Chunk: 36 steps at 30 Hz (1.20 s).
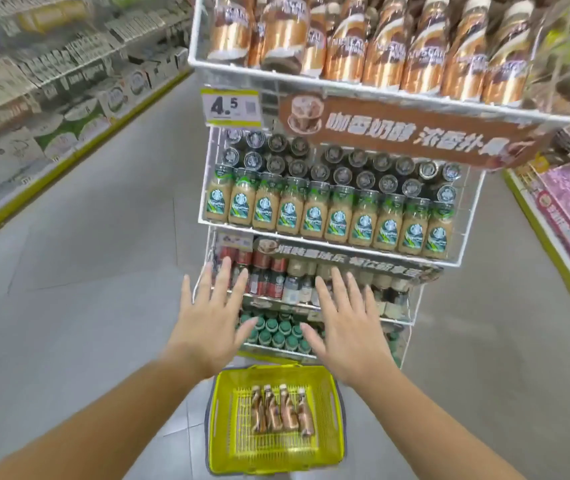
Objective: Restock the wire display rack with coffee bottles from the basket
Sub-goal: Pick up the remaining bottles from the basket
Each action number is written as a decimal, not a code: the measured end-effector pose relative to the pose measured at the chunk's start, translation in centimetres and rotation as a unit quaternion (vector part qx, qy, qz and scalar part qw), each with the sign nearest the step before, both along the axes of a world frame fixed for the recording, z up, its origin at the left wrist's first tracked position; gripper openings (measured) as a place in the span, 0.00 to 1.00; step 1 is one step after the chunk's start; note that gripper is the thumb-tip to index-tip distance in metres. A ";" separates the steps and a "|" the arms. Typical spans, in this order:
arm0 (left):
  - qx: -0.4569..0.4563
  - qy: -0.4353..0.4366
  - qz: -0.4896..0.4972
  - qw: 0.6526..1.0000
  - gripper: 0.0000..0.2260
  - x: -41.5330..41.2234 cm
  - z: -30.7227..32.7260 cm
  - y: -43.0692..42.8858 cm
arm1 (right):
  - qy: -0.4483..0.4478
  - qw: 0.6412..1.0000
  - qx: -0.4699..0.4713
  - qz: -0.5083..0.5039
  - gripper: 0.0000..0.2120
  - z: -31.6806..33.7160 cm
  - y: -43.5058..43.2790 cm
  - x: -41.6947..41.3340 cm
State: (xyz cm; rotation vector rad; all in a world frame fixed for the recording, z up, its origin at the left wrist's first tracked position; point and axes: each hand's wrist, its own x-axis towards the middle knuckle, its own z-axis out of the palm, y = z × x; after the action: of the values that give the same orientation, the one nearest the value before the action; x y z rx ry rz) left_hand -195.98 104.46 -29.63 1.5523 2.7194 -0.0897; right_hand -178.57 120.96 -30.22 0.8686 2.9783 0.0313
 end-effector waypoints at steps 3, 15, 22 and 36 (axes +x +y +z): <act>-0.018 -0.012 -0.024 0.999 0.36 0.7 -7.7 0.2 | -0.029 0.999 -0.027 -0.007 0.39 -6.7 -0.8 1.6; -0.122 -0.123 0.014 0.985 0.34 7.4 -43.0 -2.1 | -0.141 0.976 -0.169 -0.014 0.43 -41.5 -2.7 8.6; -0.194 -0.157 0.060 0.967 0.36 9.1 -61.1 -2.8 | -0.174 0.959 -0.222 -0.020 0.40 -59.2 -2.1 10.6; -0.168 -0.298 0.187 0.921 0.46 7.7 -78.9 1.3 | -0.176 0.939 -0.275 -0.105 0.46 -77.6 2.3 8.2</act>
State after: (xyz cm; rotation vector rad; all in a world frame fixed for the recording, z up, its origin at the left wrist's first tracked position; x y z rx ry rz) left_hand -188.25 105.79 -108.52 0.7812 2.2927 -0.0604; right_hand -170.39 123.22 -107.83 0.9632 2.3536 -0.5606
